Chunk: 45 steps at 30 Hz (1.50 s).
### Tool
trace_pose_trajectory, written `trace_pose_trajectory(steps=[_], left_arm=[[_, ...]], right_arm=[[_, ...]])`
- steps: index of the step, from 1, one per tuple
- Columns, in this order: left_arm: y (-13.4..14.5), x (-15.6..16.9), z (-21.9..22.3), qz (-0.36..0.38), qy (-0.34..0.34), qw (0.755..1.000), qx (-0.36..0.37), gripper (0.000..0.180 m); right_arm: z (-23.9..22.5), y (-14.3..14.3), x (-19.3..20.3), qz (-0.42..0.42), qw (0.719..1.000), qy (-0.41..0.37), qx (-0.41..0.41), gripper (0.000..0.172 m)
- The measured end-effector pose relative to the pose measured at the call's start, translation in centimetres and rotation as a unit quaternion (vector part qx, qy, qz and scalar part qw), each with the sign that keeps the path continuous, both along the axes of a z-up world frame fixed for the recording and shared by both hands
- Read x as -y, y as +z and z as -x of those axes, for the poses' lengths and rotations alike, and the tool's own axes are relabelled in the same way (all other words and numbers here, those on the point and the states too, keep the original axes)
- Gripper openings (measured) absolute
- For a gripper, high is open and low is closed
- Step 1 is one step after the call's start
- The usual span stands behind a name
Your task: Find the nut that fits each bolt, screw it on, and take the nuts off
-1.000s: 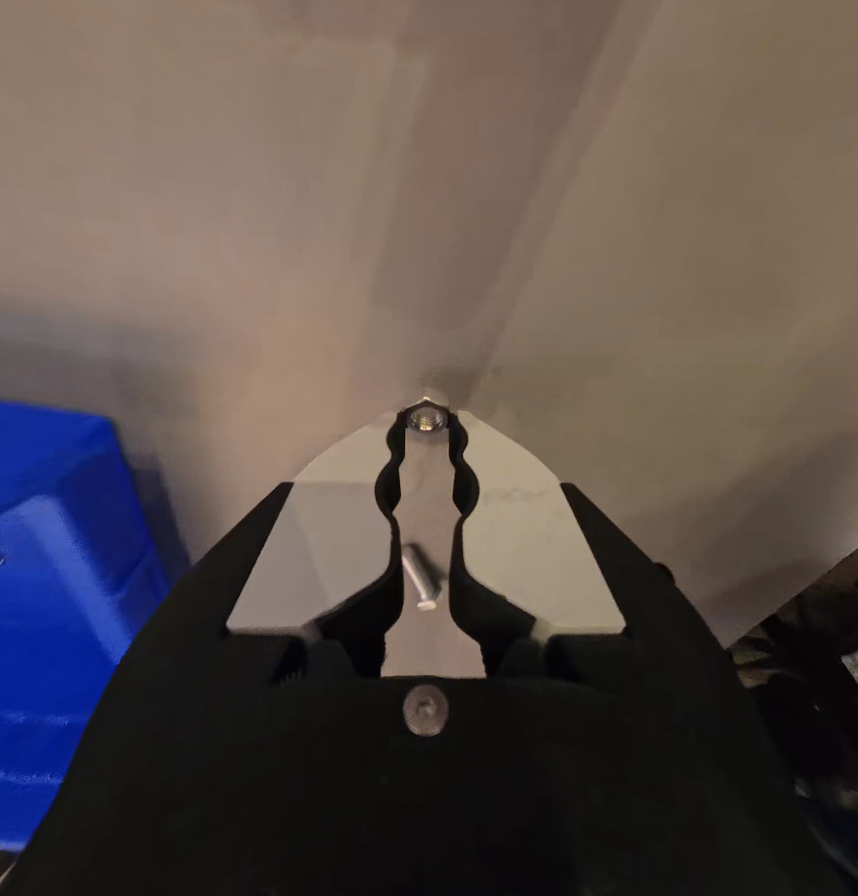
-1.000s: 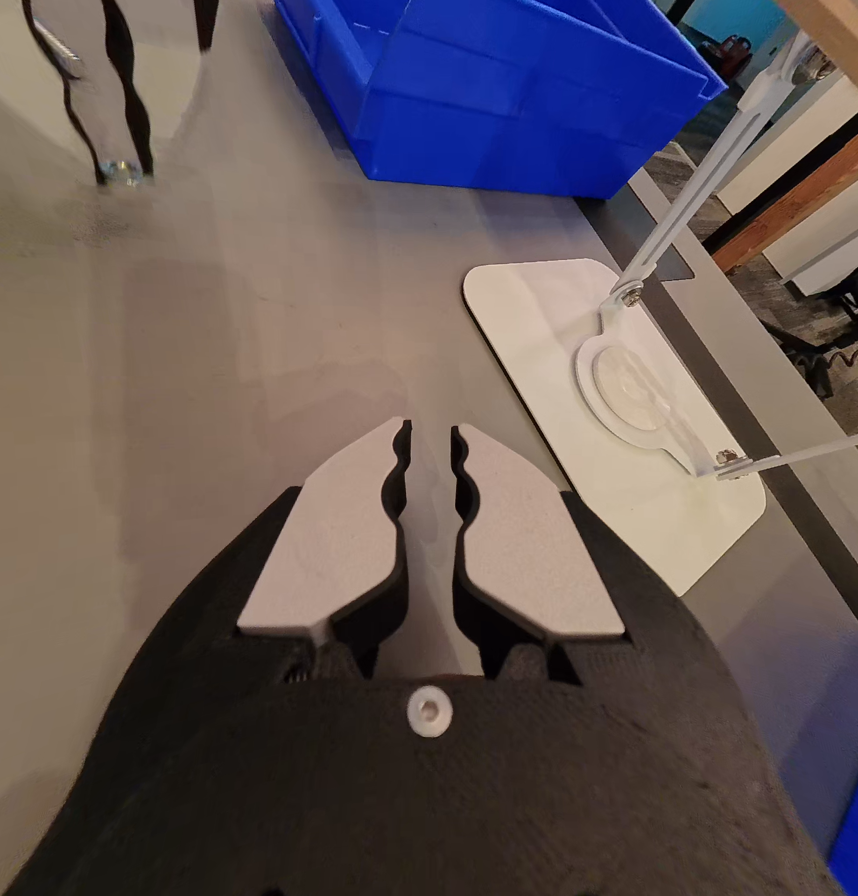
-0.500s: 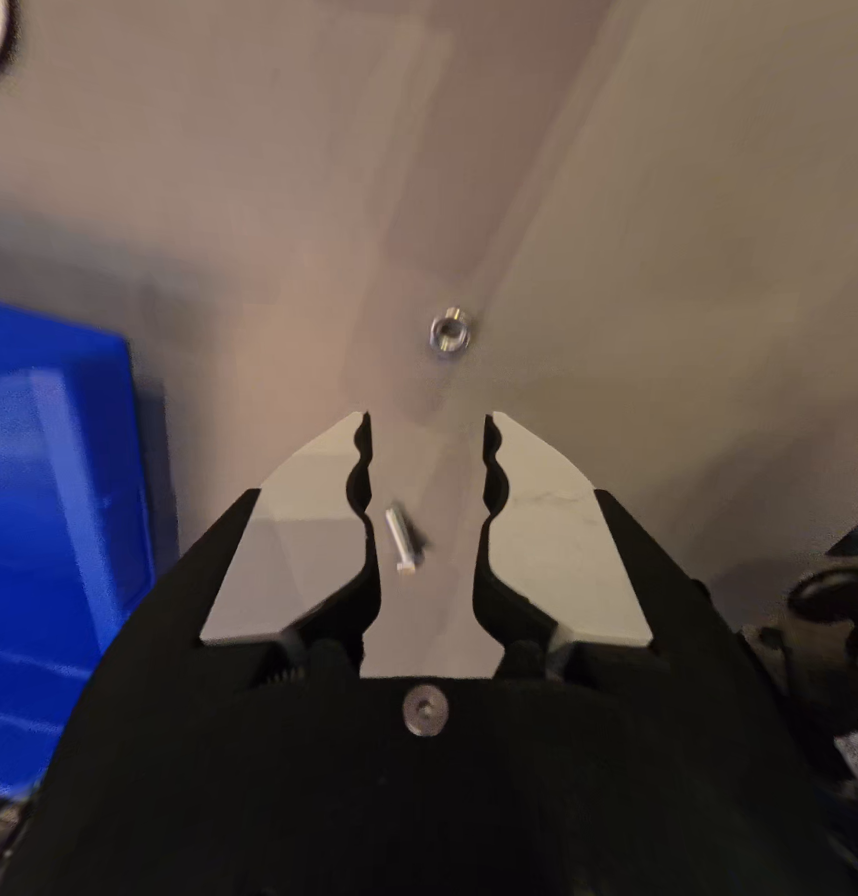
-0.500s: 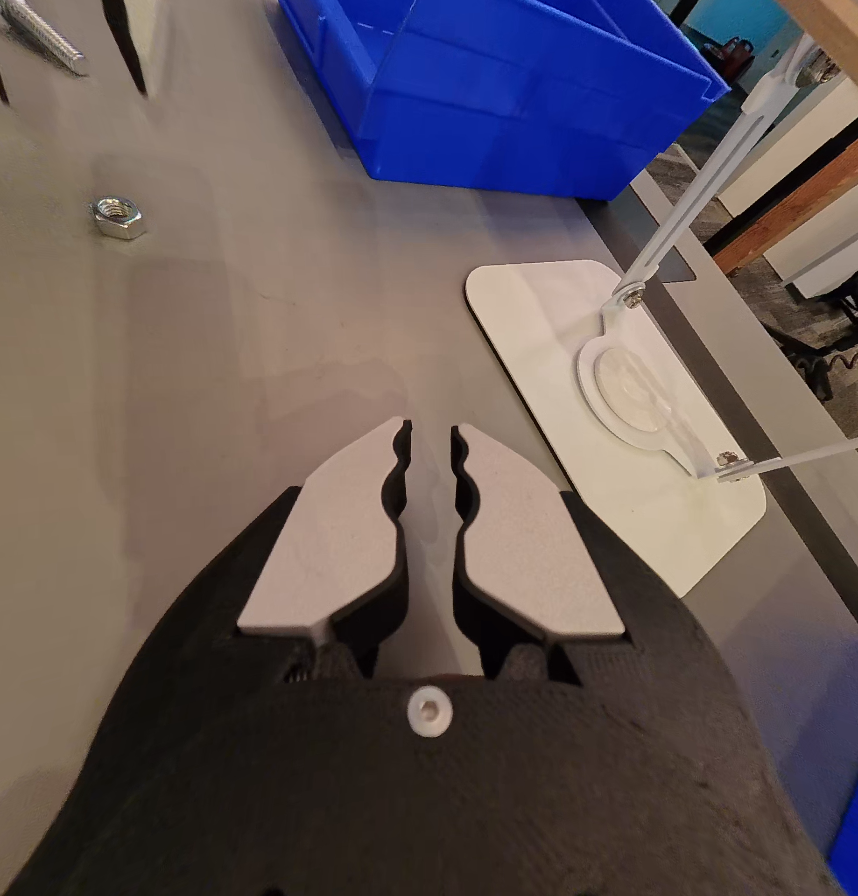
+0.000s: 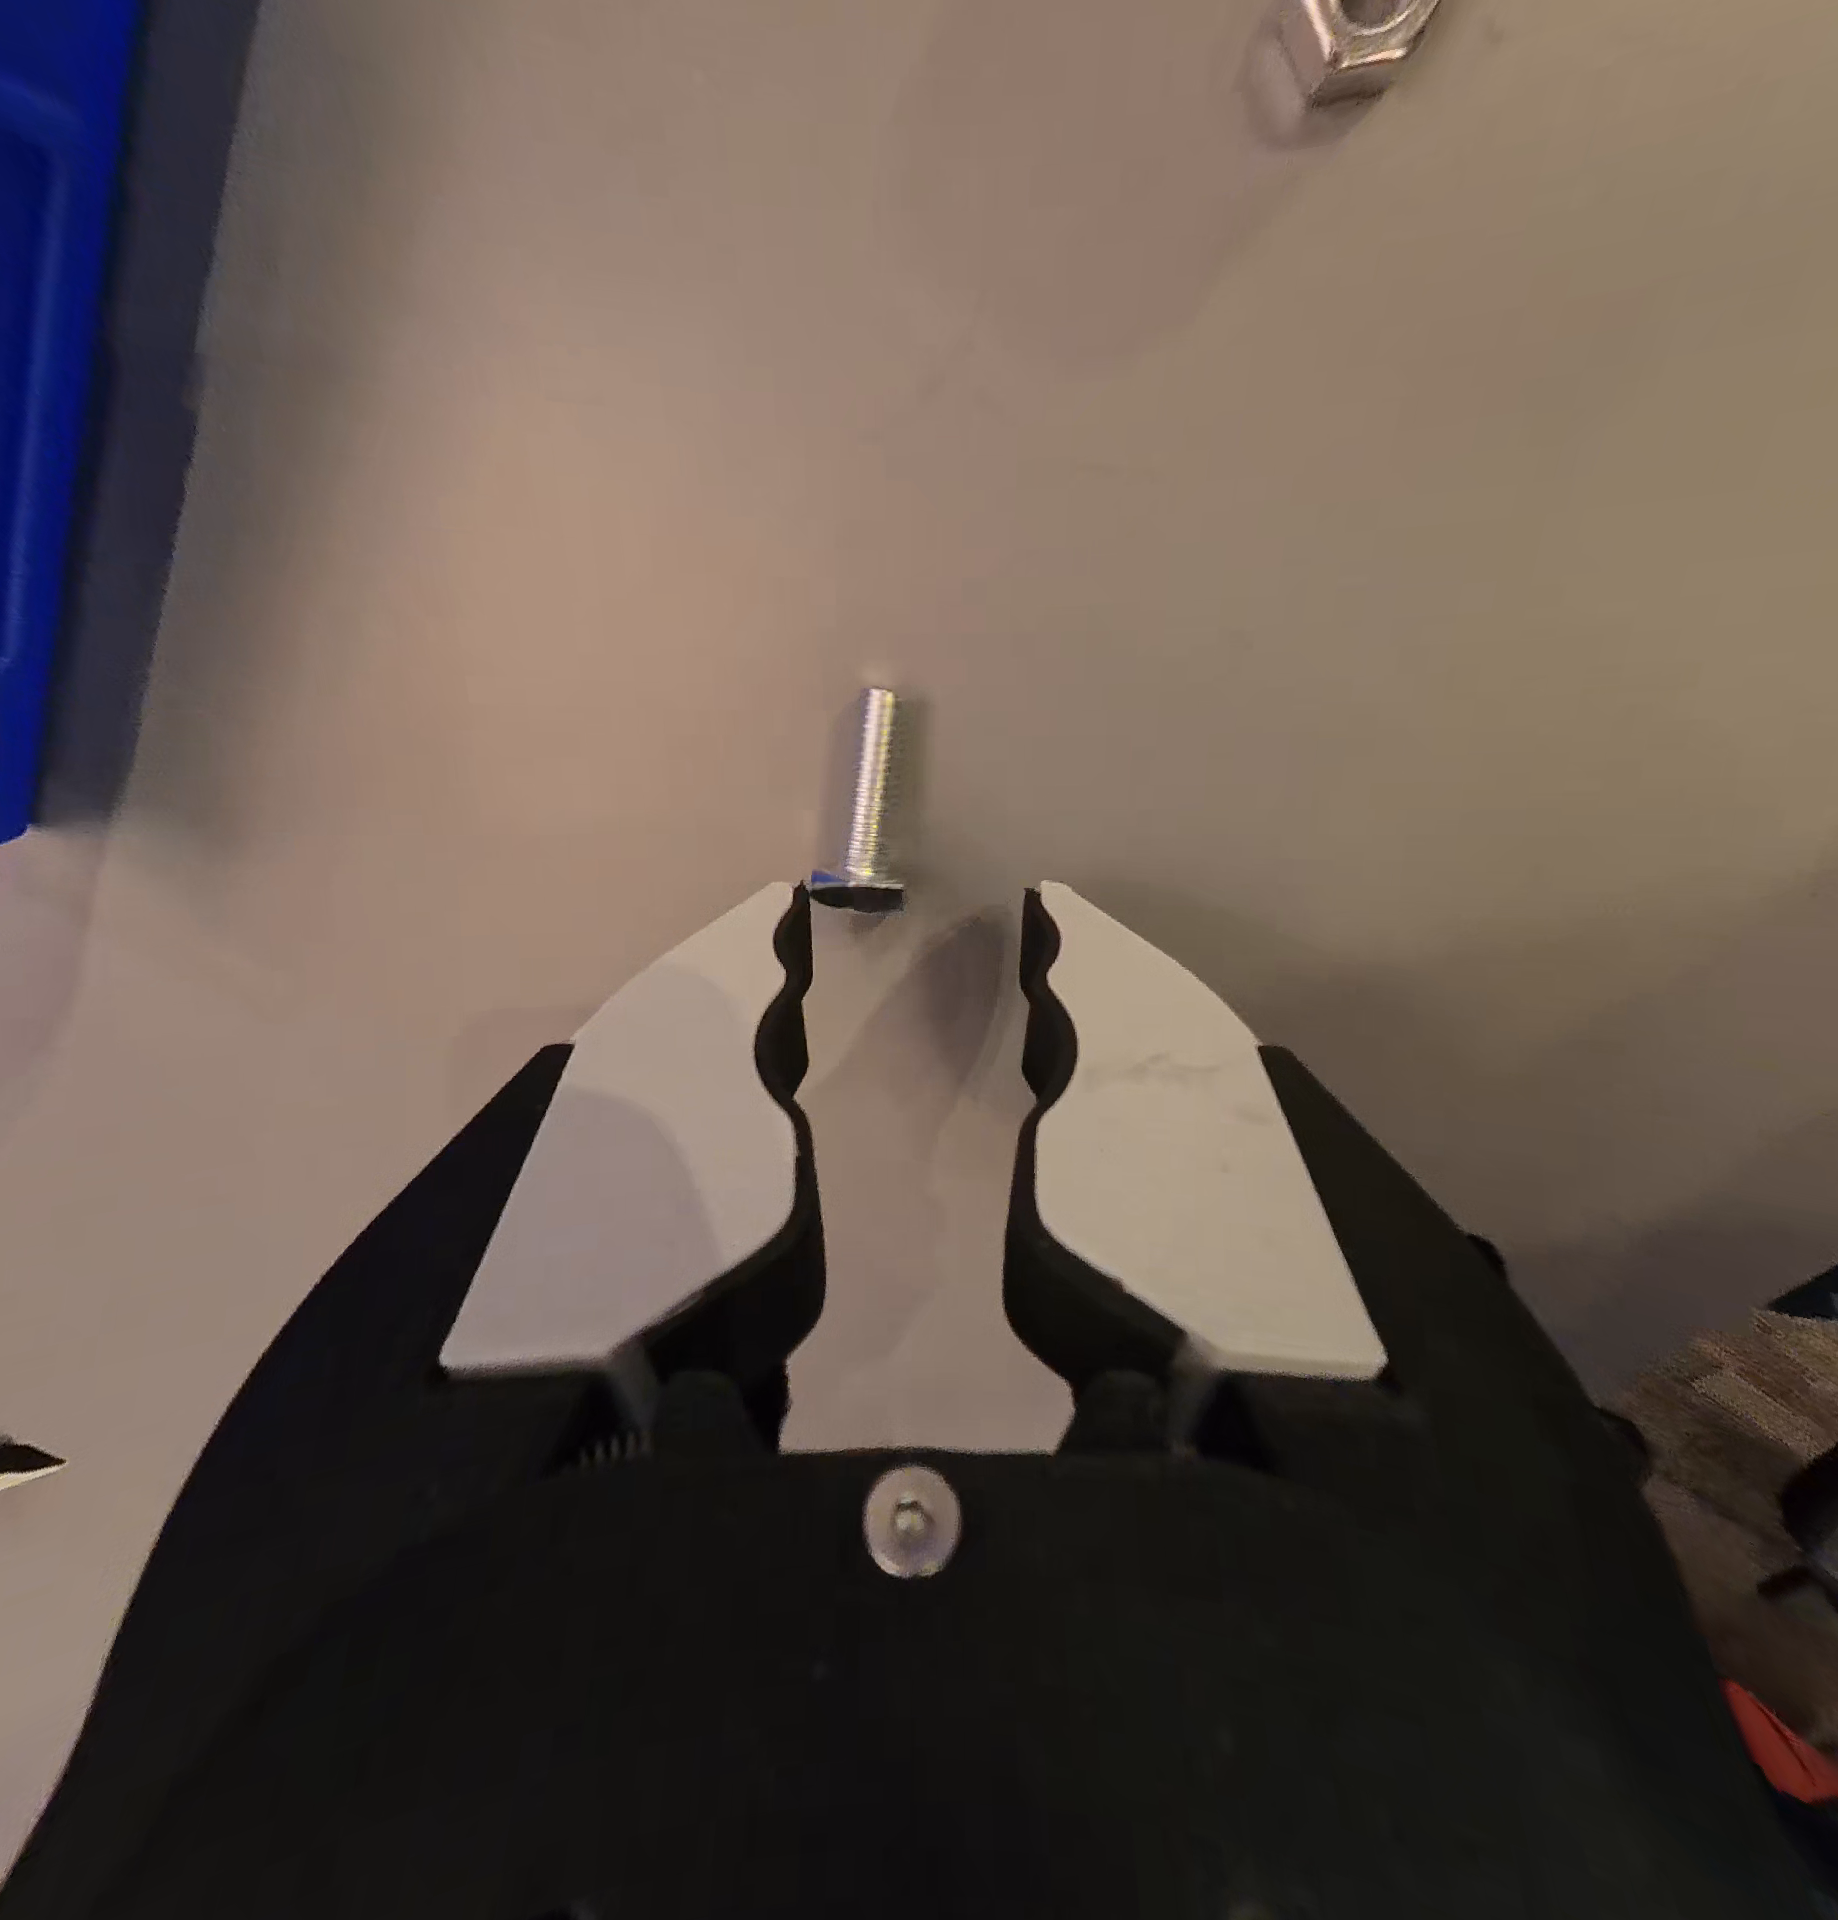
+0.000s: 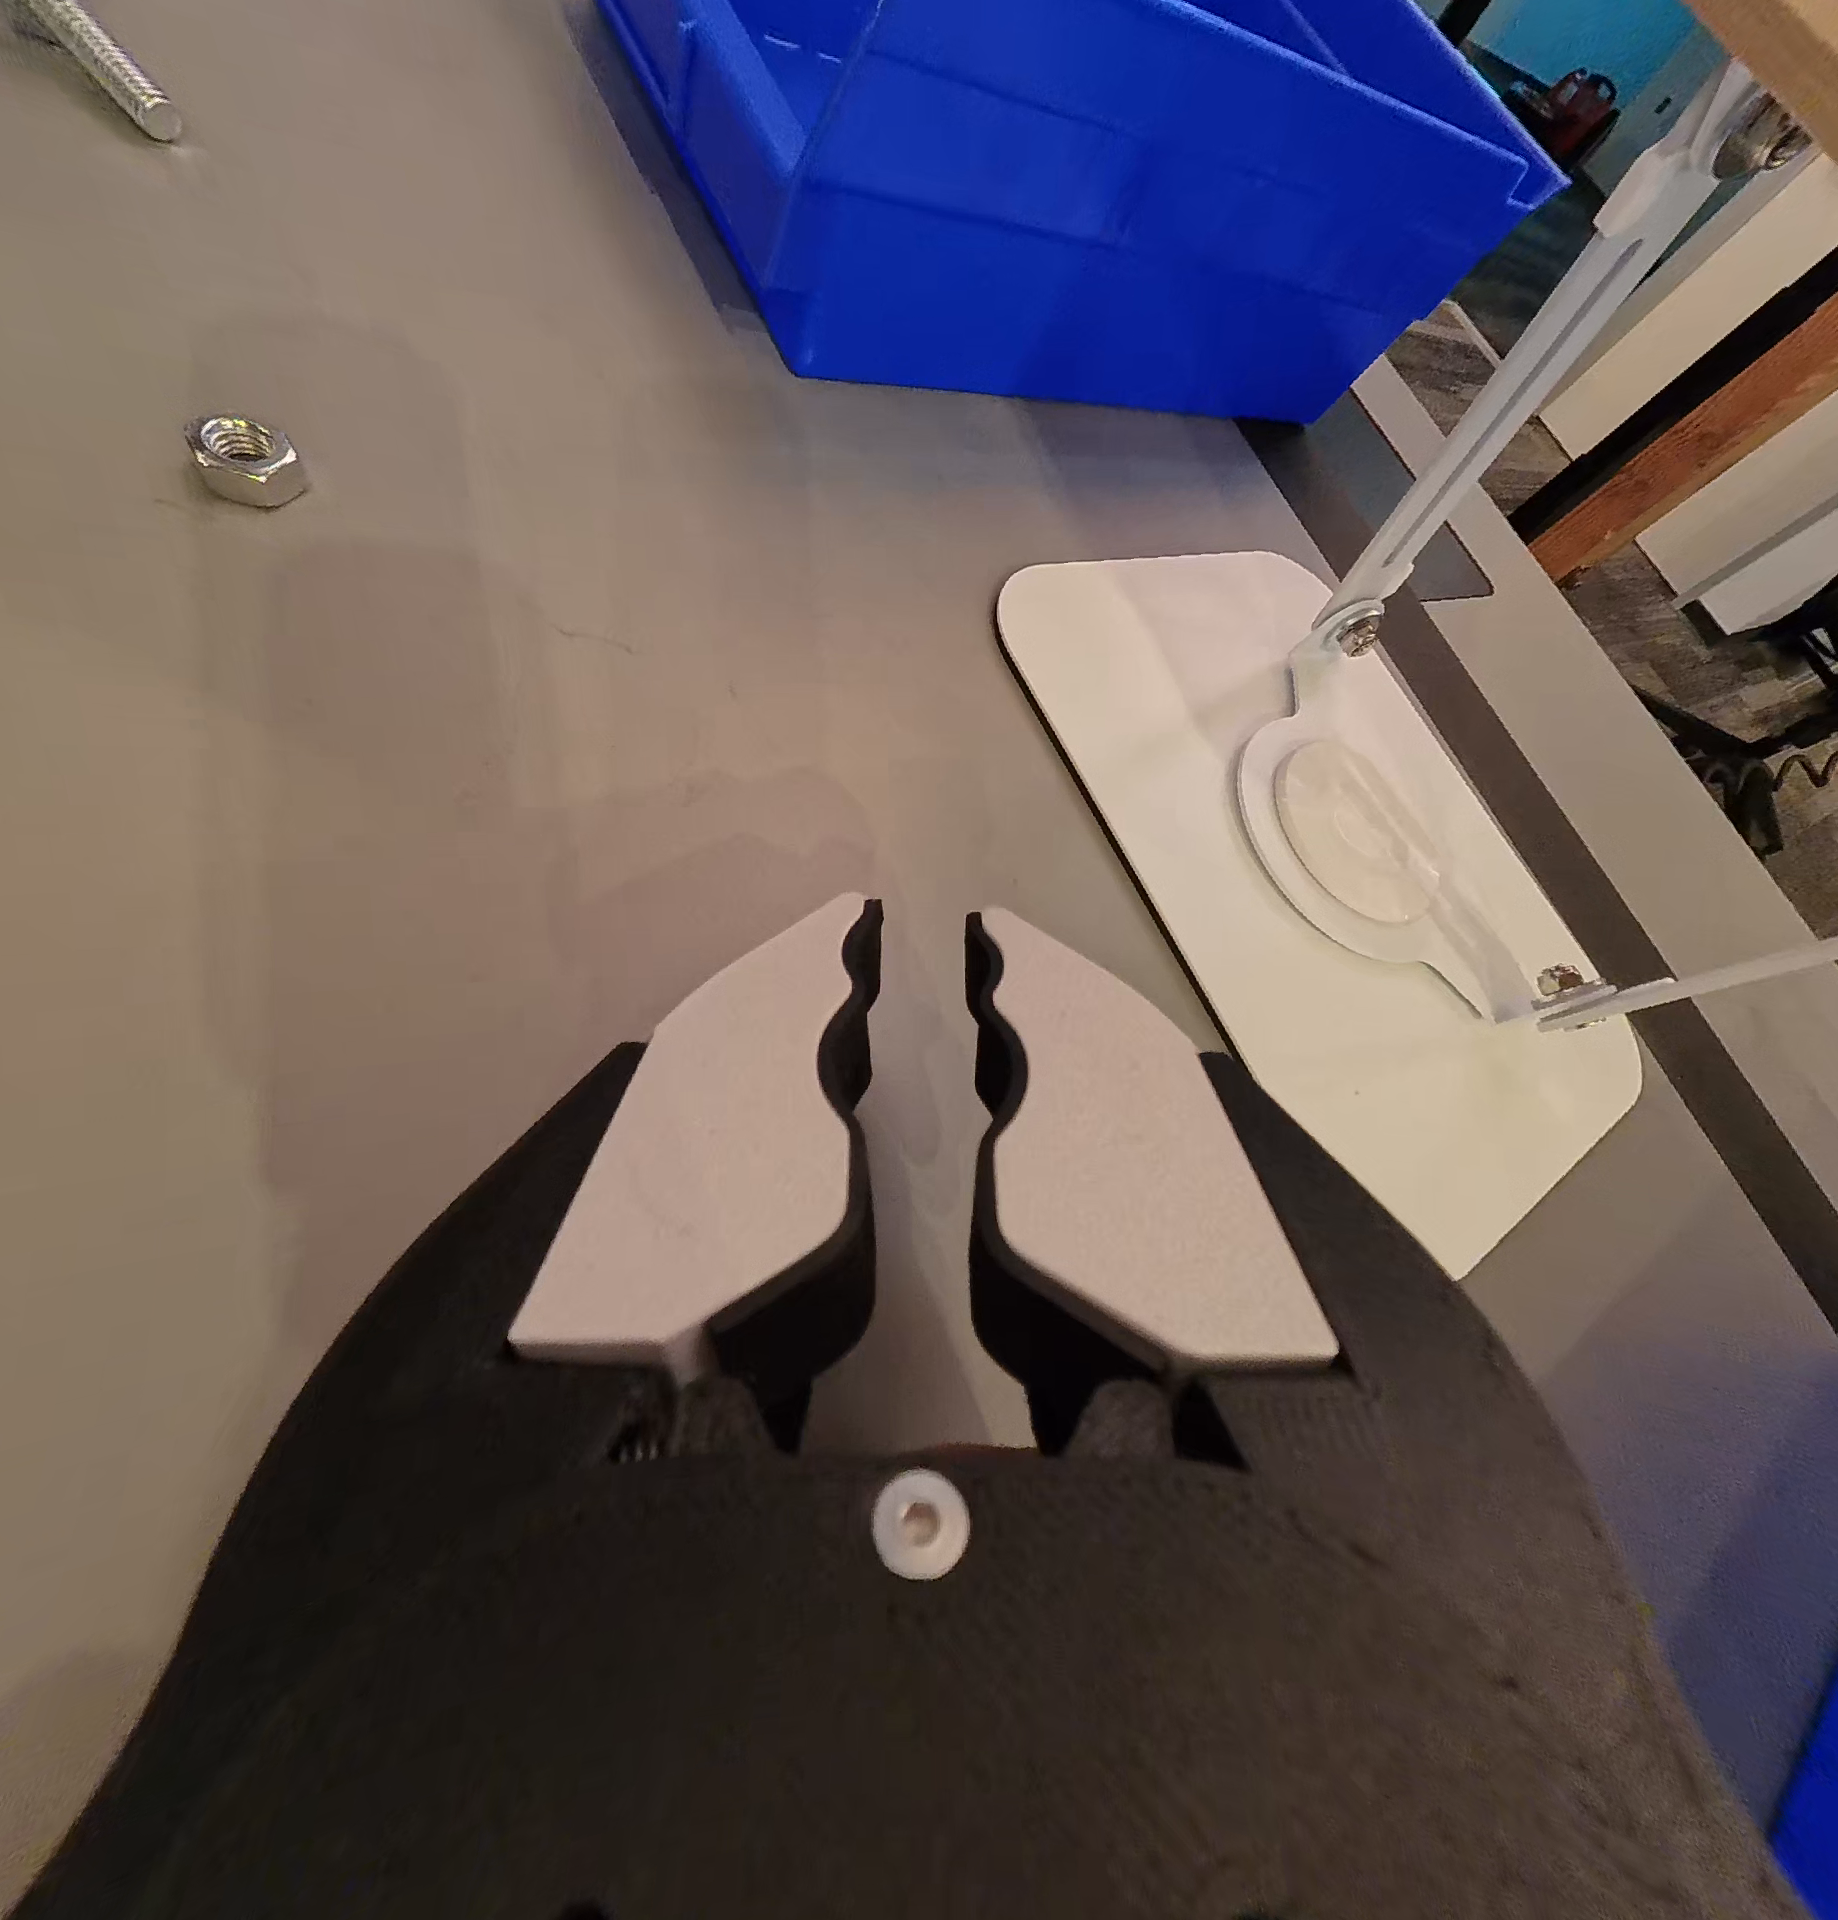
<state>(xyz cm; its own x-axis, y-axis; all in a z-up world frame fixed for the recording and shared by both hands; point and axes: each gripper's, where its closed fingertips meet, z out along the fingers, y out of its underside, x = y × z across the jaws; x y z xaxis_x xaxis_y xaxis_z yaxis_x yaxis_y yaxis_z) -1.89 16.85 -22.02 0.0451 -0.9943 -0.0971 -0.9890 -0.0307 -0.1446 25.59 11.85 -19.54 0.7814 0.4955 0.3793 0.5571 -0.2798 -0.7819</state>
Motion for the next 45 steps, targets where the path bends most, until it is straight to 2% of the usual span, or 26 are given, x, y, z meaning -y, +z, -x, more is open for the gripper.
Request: trace_pose_trajectory(steps=[9, 15, 21, 25, 29, 32, 36, 41, 45], left_arm=[[-0.4, -1.0, -0.1, -0.008, -0.03, 0.999, -0.005, 0.035], [-1.0, -1.1, 0.1, 0.006, -0.028, 1.0, -0.005, 0.019], [-1.0, -0.8, -0.3, 0.016, -0.031, 0.999, 0.018, 0.019], [-0.5, -0.8, -1.1, 0.003, -0.026, 0.998, 0.055, 0.019], [1.1, -0.5, -3.6, -0.011, -0.028, 0.989, 0.146, 0.019], [2.6, 0.6, -6.2, 0.002, -0.053, 0.969, 0.242, 0.019], [4.2, 1.1, -8.7, 0.008, -0.065, 0.936, 0.347, 0.018], [7.5, 1.6, -11.0, 0.059, -0.06, 0.855, 0.511, 0.018], [9.6, 1.9, -11.3, 0.094, -0.066, 0.803, 0.585, 0.018]], right_arm=[[0.1, 0.0, 0.0, 0.0, 1.0, 0.002, 0.0, 0.015], [0.0, 0.0, 0.0, 0.001, 1.0, 0.002, 0.0, 0.015], [0.0, -0.1, 0.1, 0.001, 1.0, 0.003, 0.001, 0.015], [0.2, 0.1, 0.2, -0.001, 1.0, 0.01, -0.002, 0.018], [2.1, 0.8, 0.8, -0.005, 0.998, 0.056, -0.037, 0.025], [5.5, 1.3, 1.9, 0.002, 0.989, 0.131, -0.07, 0.029], [8.9, 0.6, 2.6, 0.034, 0.978, 0.194, -0.061, 0.033], [11.6, -0.2, 2.2, 0.096, 0.962, 0.246, -0.076, 0.034], [13.3, -0.6, 1.6, 0.128, 0.946, 0.287, -0.078, 0.035]])
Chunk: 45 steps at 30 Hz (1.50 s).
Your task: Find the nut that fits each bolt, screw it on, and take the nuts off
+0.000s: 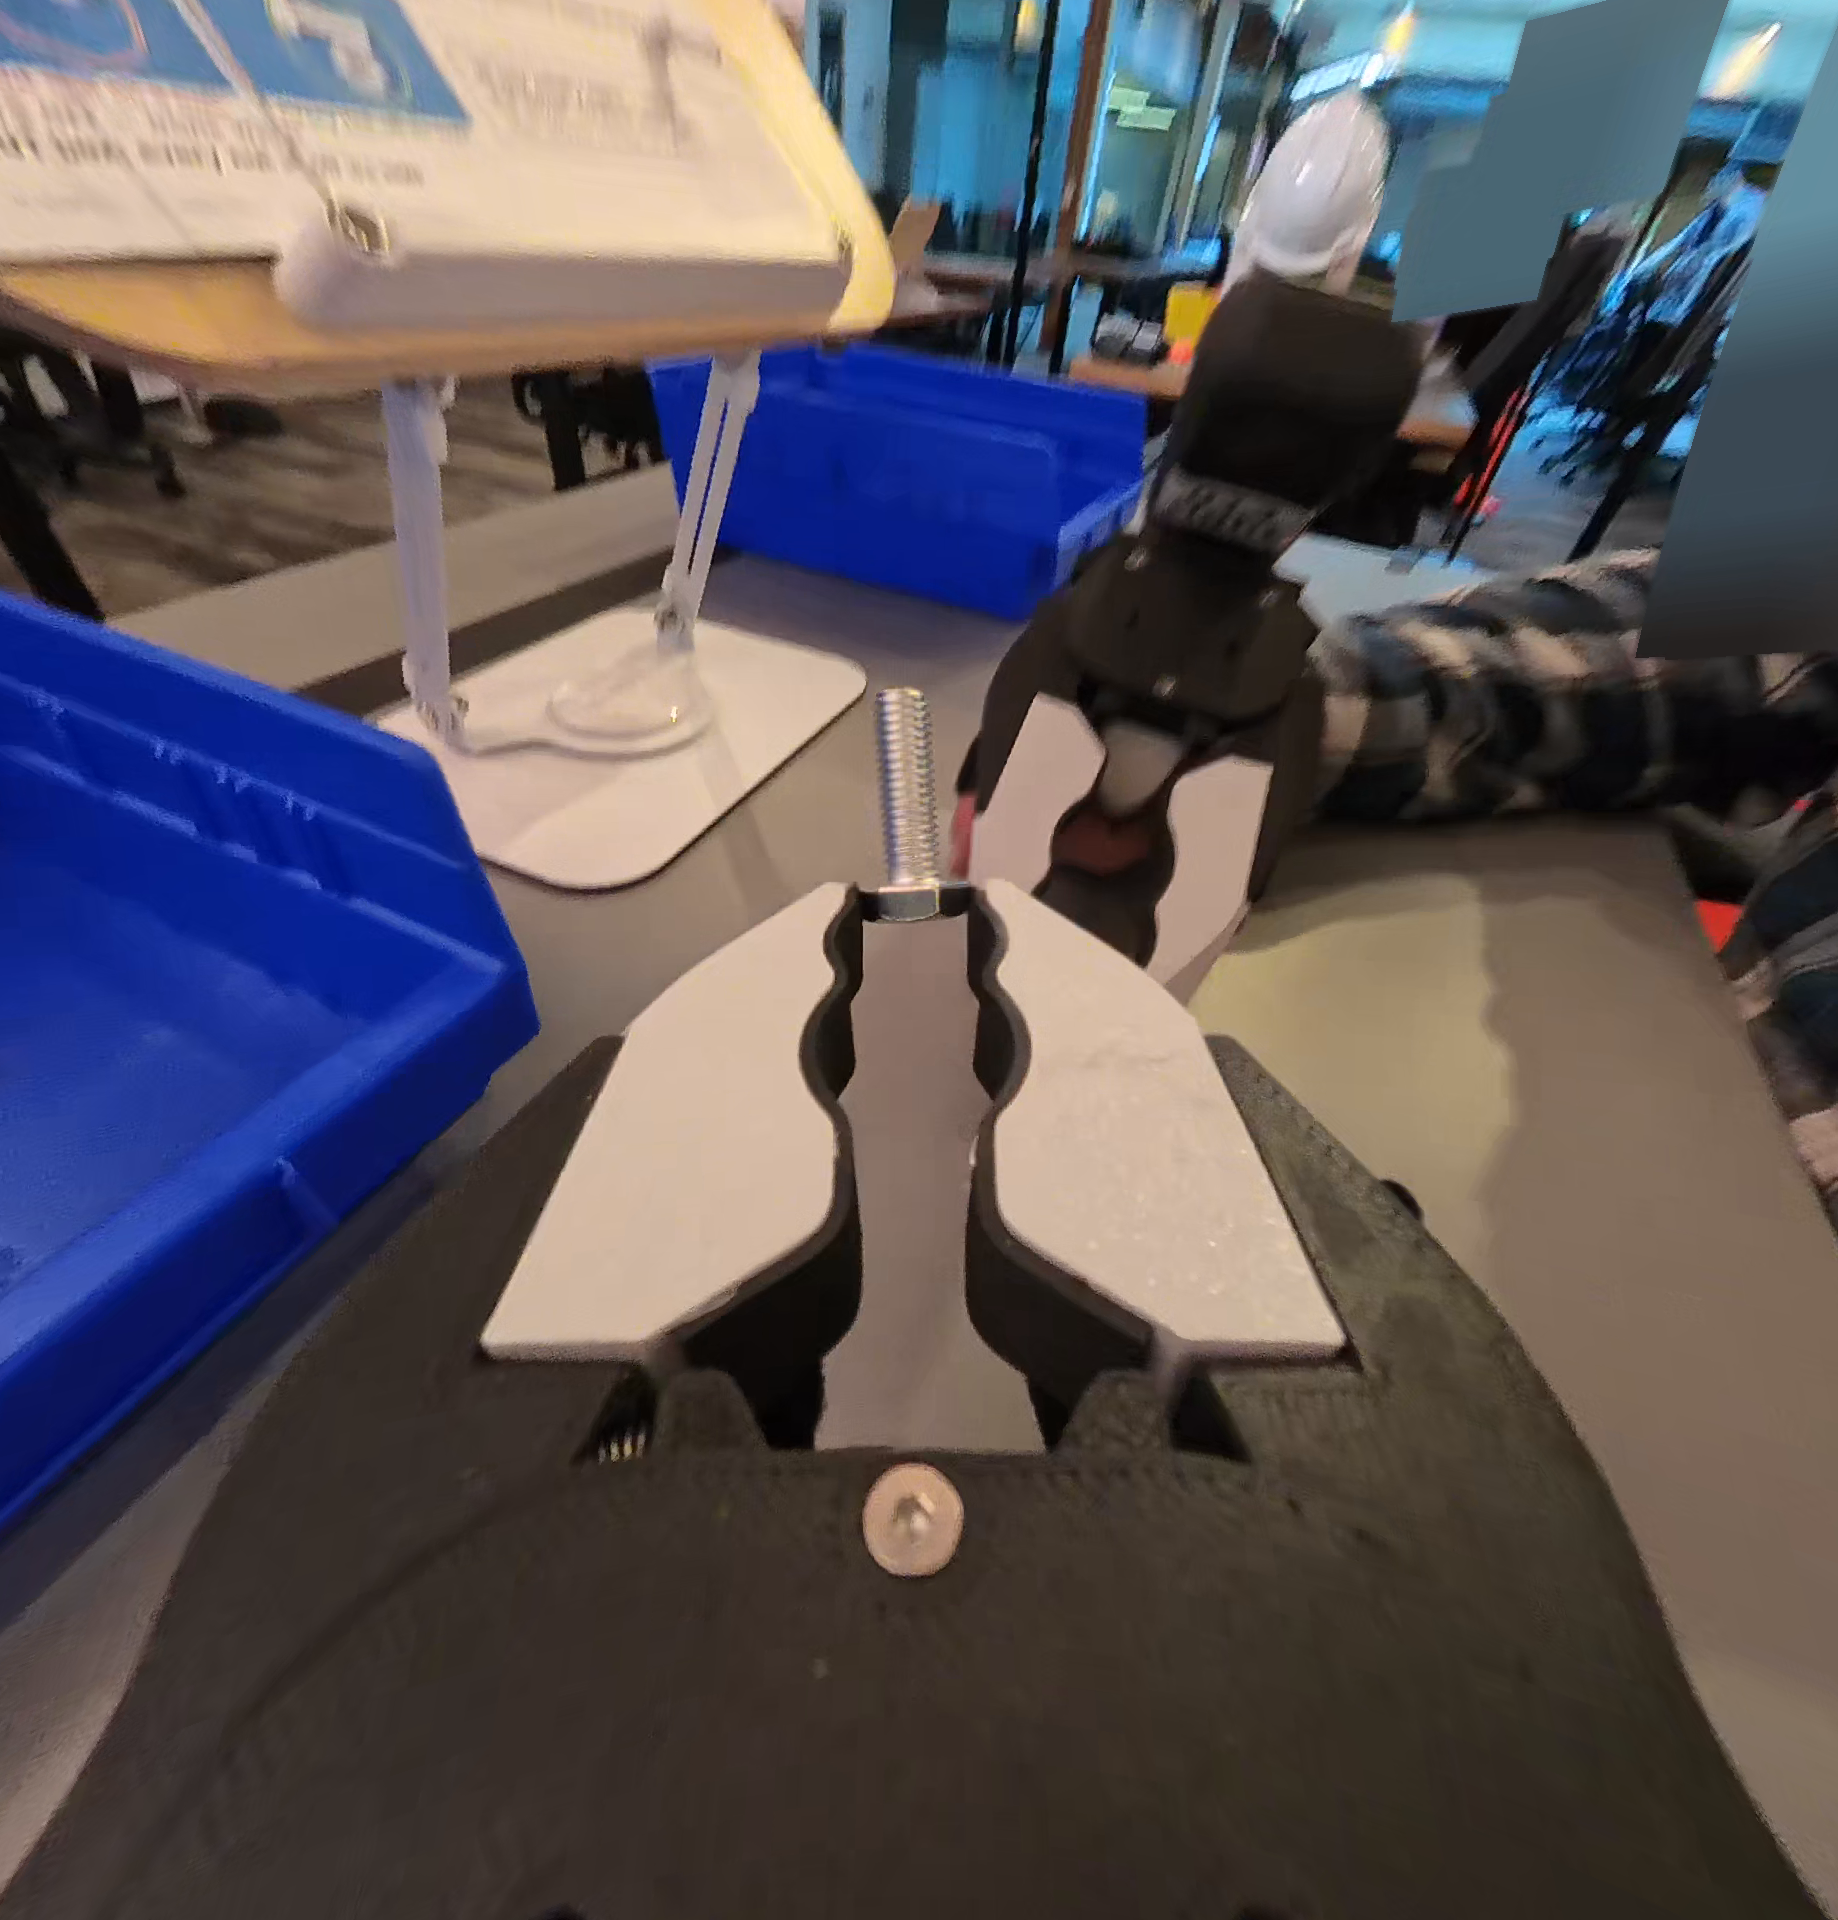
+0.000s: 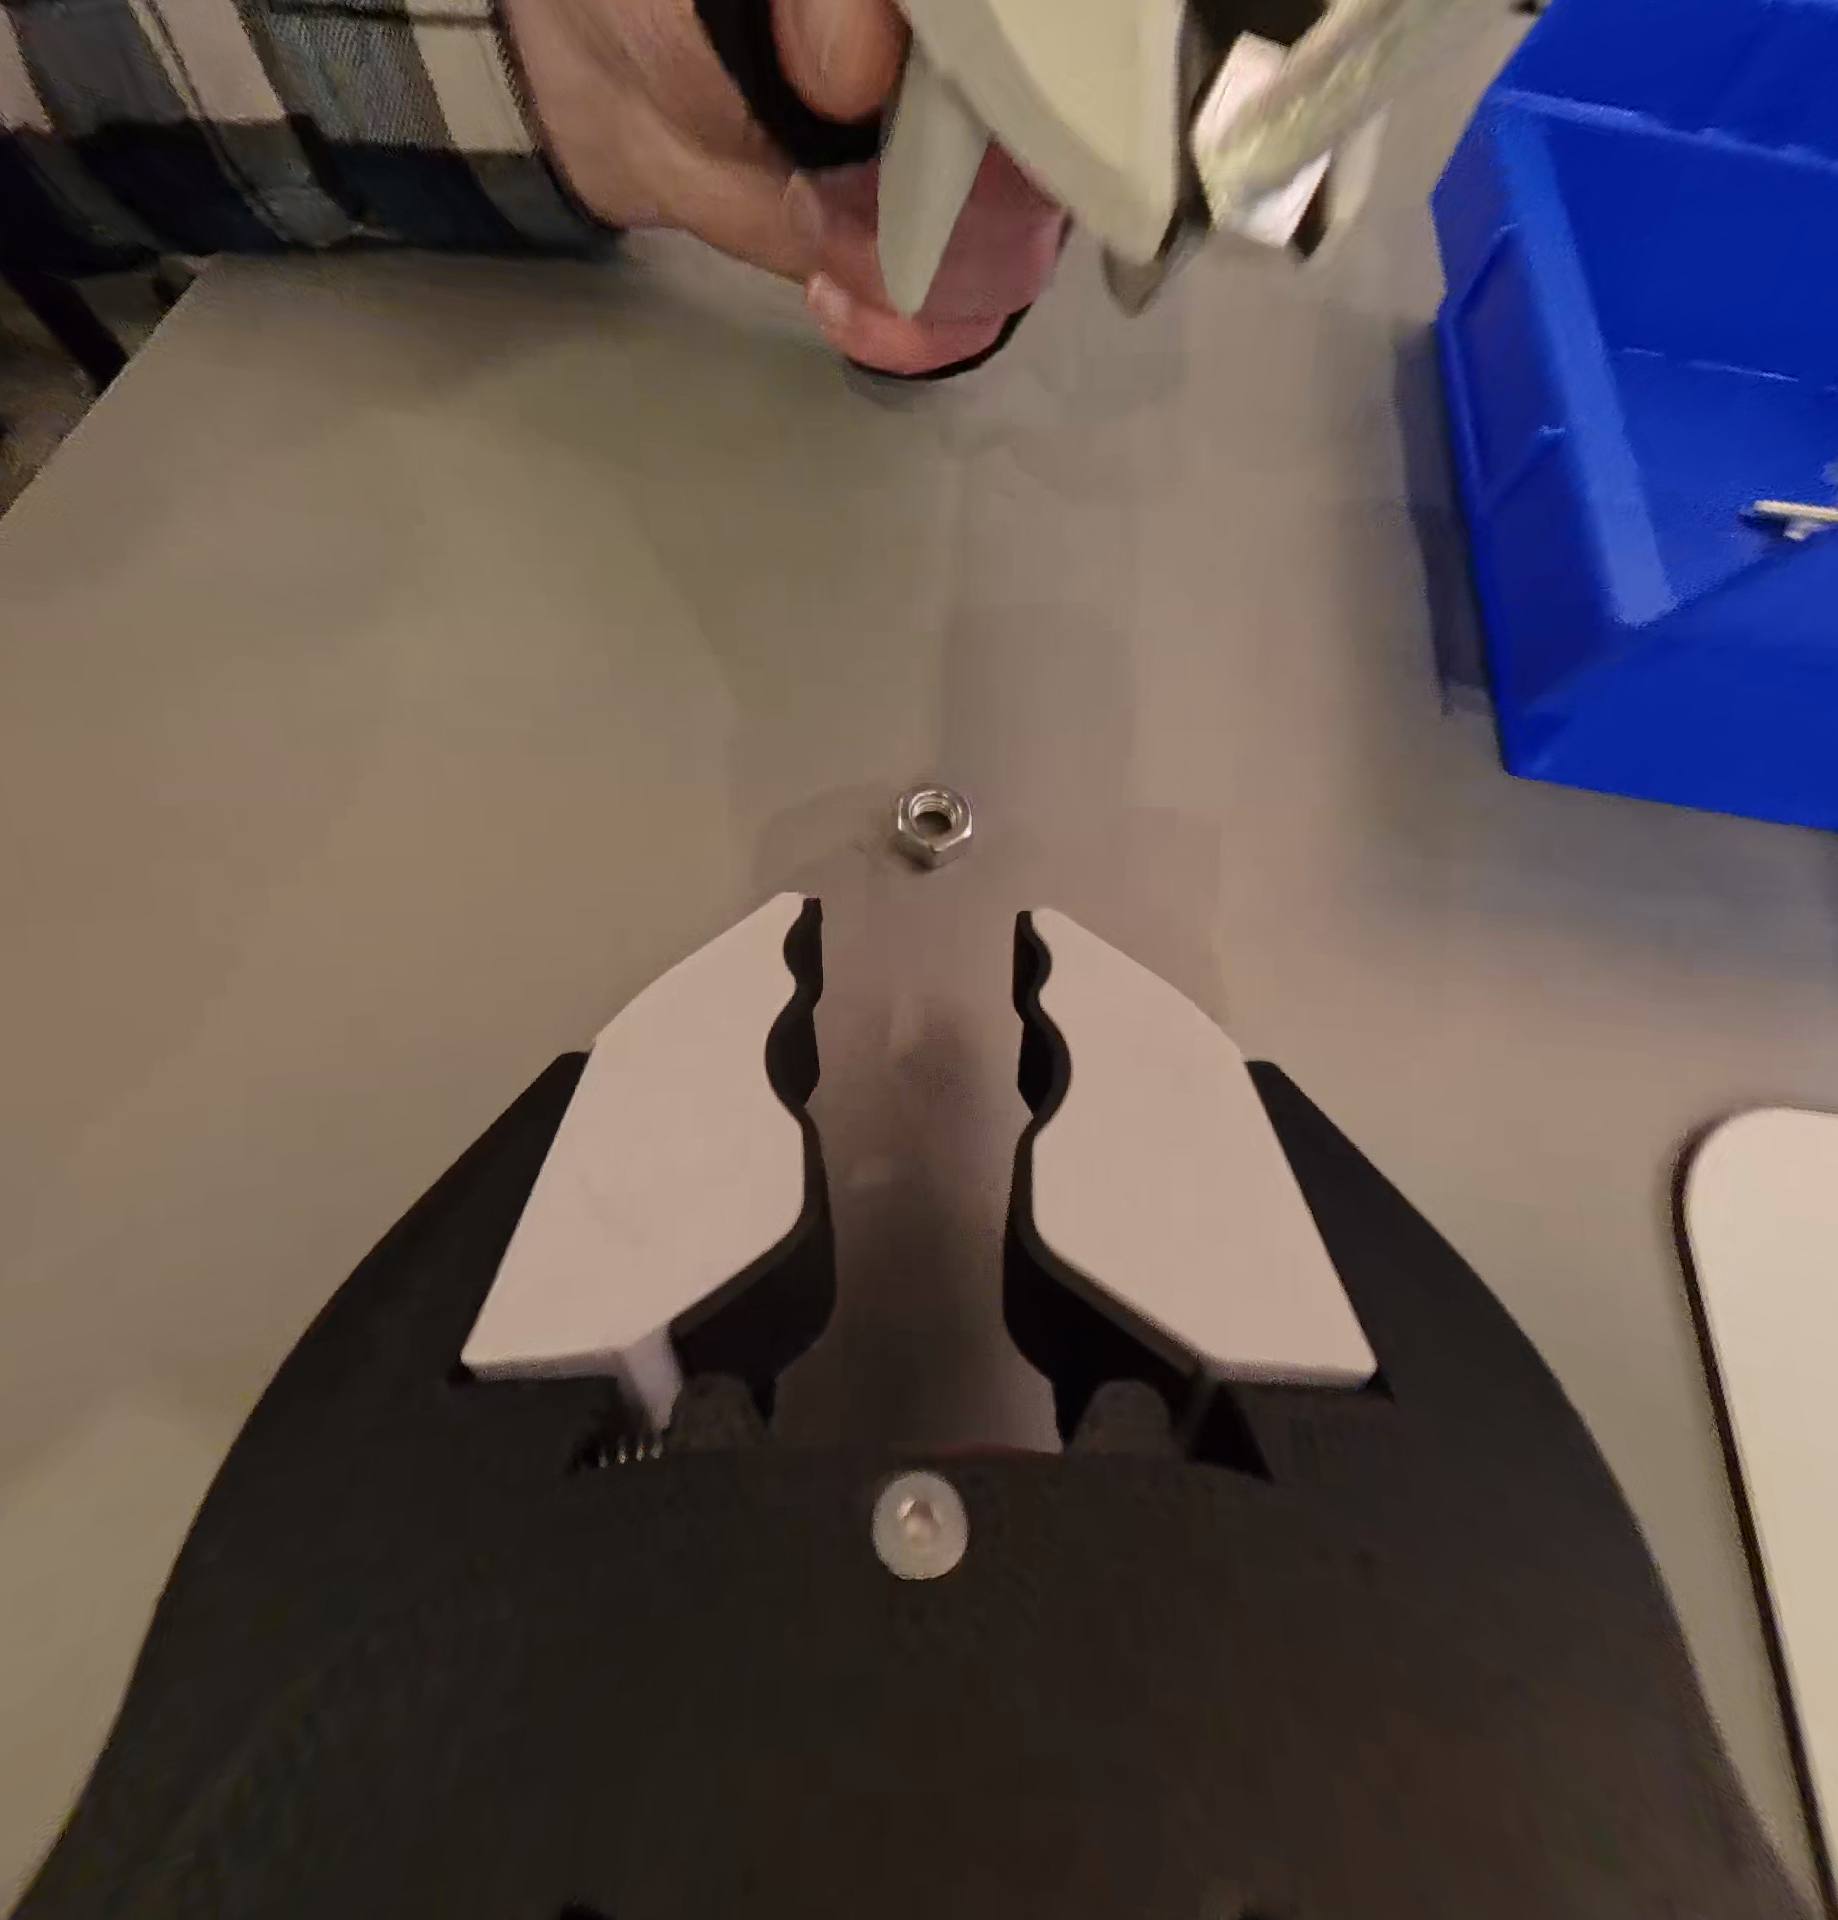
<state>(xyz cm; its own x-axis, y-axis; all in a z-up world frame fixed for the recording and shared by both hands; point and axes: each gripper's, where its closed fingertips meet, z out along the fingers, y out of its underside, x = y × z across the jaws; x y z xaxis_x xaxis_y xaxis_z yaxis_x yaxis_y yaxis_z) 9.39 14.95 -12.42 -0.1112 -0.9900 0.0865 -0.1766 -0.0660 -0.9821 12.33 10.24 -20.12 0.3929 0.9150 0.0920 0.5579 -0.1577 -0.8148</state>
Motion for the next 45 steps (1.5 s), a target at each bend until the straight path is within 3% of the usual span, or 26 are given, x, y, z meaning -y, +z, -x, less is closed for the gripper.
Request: trace_pose_trajectory(steps=[4, 13, 19, 22, 32, 37, 45], left_arm=[[1.5, 0.2, 0.5, 0.024, -0.015, 0.998, 0.052, 0.018], [1.3, 0.0, 0.4, 0.021, -0.014, 0.998, 0.056, 0.018], [1.2, -0.3, 0.4, 0.018, -0.006, 0.998, 0.059, 0.018], [1.2, -0.4, 0.4, 0.015, -0.003, 0.998, 0.059, 0.018], [1.1, -0.5, 0.4, 0.009, 0.002, 0.998, 0.059, 0.018], [1.6, -0.4, 0.6, 0.017, -0.002, 0.997, 0.074, 0.018], [3.2, 1.4, -0.9, 0.042, -0.031, 0.992, 0.114, 0.019]], right_arm=[[1.2, -0.7, -0.8, 0.009, 0.999, 0.038, 0.025, 0.036], [2.7, -2.0, -1.6, 0.045, 0.993, 0.083, 0.064, 0.029], [3.0, -2.4, -2.0, 0.052, 0.993, 0.072, 0.079, 0.028], [3.1, -2.4, -2.0, 0.054, 0.993, 0.067, 0.079, 0.018], [3.0, -2.0, -2.1, 0.042, 0.995, 0.062, 0.065, 0.018], [2.5, 0.9, -2.0, 0.018, 0.997, 0.073, 0.009, 0.017], [0.3, 12.7, -1.9, -0.054, 0.986, 0.105, -0.118, 0.017]])
